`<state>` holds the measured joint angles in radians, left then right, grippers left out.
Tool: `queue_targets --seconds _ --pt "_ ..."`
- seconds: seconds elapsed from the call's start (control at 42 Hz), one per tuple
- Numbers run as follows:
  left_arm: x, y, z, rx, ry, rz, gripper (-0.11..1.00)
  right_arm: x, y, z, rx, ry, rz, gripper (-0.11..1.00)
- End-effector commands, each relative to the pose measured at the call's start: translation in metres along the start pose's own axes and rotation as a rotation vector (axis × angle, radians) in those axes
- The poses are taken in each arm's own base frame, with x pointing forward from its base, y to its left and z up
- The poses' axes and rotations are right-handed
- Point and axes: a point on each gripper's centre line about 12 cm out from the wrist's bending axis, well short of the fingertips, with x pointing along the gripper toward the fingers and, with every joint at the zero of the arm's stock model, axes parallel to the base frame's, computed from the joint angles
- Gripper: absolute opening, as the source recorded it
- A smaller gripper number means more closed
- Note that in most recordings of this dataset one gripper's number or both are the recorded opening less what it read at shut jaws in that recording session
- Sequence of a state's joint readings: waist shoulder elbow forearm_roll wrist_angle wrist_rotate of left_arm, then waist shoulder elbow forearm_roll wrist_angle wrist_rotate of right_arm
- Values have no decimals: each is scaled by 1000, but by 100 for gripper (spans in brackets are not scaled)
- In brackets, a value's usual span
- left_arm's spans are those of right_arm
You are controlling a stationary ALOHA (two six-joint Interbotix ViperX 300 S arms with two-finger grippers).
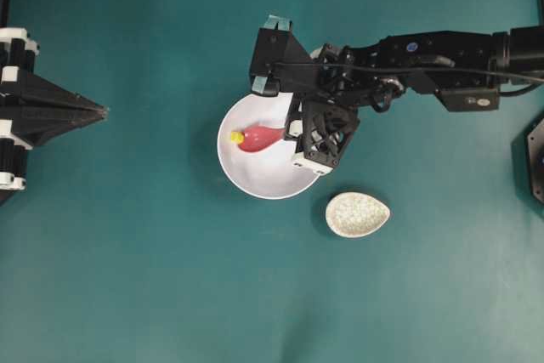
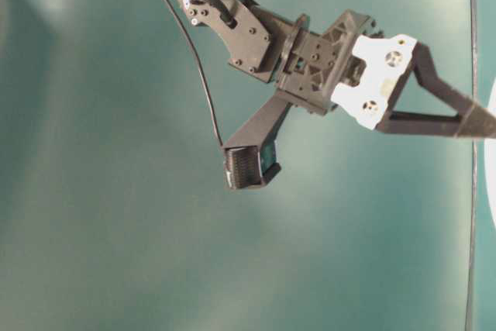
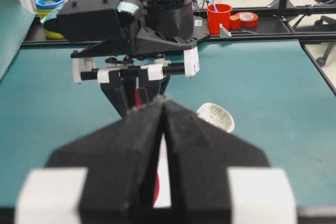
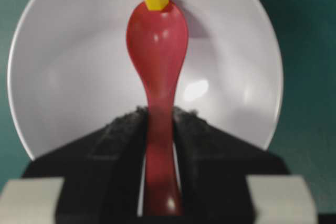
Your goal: Scoop the yellow hexagonal prism block from the bowl with a spoon using the right arm.
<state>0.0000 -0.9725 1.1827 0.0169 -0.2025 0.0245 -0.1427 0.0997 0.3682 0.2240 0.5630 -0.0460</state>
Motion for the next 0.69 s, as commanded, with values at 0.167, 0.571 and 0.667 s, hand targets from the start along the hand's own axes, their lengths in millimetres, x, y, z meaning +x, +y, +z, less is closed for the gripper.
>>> queue_targets --seconds 0.167,0.571,0.667 --pt "2 1 11 -3 -28 3 0 -14 4 15 -2 -72 7 22" --pt "2 1 10 -3 -17 3 0 -37 7 18 -3 -119 14 22" --pt "2 1 10 -1 -15 2 0 -45 8 17 -3 -134 17 22"
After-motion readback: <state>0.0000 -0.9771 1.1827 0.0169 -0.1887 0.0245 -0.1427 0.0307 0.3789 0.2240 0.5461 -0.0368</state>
